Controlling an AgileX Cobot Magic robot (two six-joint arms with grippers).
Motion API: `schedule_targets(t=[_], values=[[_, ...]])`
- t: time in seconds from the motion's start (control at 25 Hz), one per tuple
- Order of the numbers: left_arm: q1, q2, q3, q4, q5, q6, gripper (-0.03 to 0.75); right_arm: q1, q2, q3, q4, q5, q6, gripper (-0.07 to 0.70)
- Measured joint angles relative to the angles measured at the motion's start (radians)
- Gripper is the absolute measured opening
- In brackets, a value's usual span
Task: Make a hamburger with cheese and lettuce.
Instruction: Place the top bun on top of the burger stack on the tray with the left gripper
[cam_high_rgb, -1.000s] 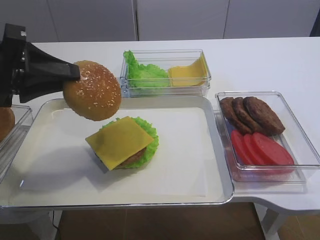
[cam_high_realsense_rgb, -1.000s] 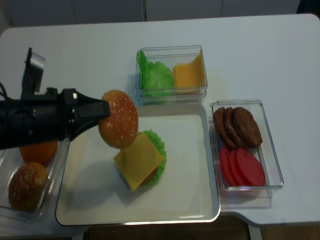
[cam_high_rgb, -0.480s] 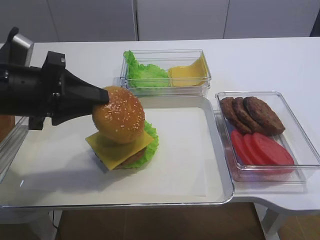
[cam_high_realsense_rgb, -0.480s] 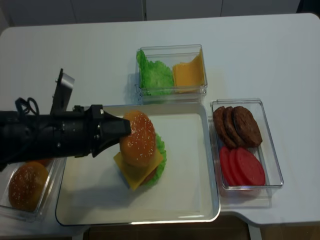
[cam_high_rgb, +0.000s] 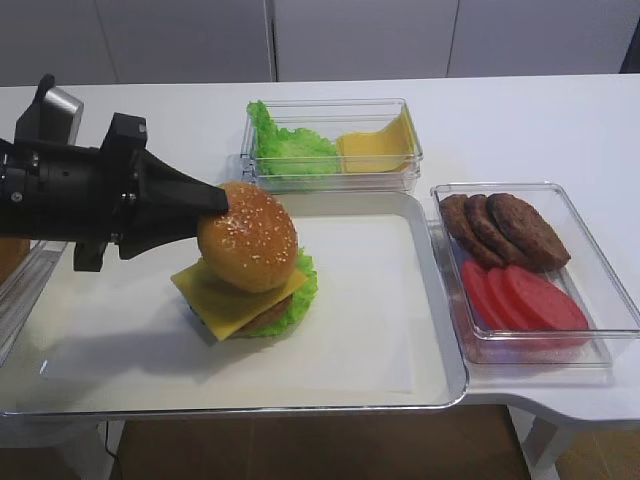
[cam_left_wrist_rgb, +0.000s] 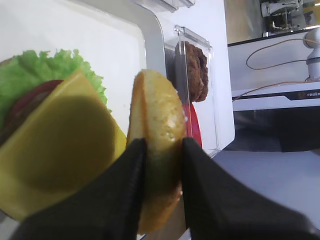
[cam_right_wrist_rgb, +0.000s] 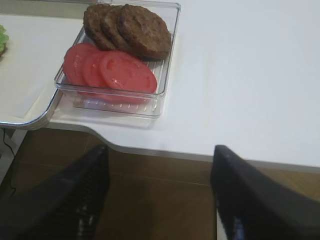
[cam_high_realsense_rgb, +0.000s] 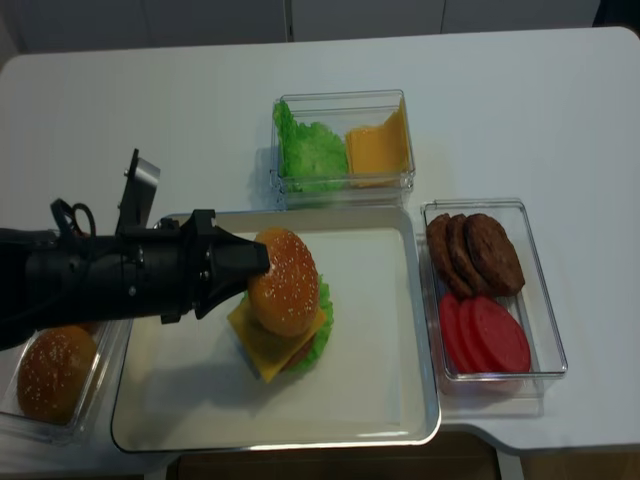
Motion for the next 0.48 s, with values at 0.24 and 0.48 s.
schedule_targets(t=[0.24,0.48], values=[[0.0,0.002,0.039,0.009,0.001,0.006,0.172,0.0,0.0,0.0,0.0,0.0,0.0,0.478],[0.0,0.002,0.045,-0.035,-0.004,0.041,0.172,0.0,0.0,0.0,0.0,0.0,0.0,0.478]])
